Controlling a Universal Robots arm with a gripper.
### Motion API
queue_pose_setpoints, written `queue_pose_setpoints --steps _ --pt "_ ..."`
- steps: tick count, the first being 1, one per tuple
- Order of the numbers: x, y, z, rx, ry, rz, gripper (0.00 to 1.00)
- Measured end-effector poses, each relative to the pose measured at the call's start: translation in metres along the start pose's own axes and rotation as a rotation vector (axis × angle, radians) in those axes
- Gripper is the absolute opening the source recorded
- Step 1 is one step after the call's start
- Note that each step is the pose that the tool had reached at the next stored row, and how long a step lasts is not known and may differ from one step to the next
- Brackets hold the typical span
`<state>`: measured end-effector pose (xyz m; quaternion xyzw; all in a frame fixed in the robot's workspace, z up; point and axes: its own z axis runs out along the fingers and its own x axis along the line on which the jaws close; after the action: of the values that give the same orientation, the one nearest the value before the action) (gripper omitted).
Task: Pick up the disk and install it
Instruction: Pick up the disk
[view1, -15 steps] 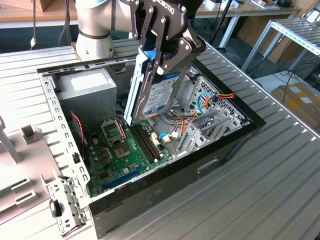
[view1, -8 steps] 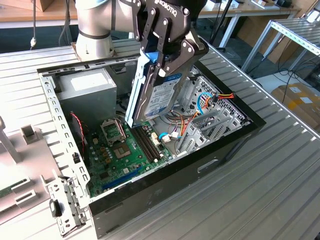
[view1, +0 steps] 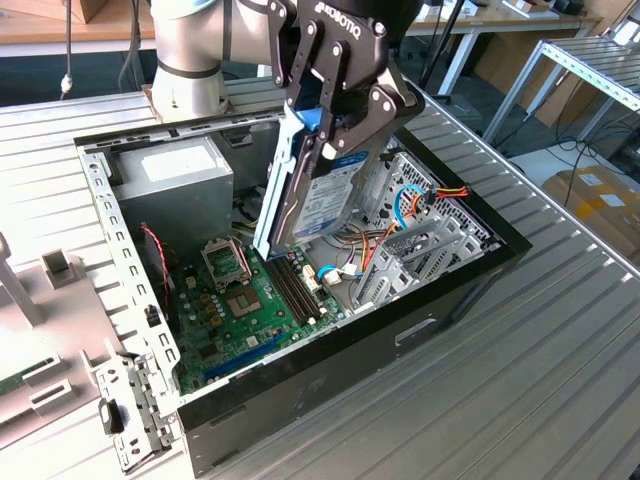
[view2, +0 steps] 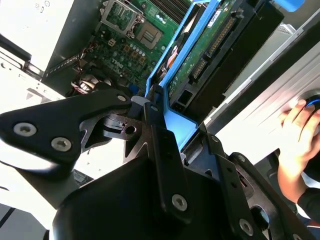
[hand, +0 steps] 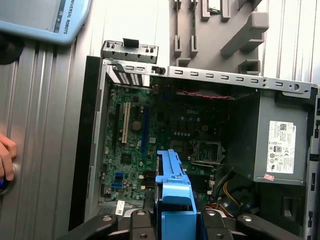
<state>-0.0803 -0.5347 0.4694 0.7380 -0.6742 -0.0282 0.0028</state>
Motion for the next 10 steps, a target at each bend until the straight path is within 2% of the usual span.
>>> queue_pose_setpoints --steps 10 --pt "0.0077 0.0004 -0.0001 0.0000 0.0000 0.000 0.37"
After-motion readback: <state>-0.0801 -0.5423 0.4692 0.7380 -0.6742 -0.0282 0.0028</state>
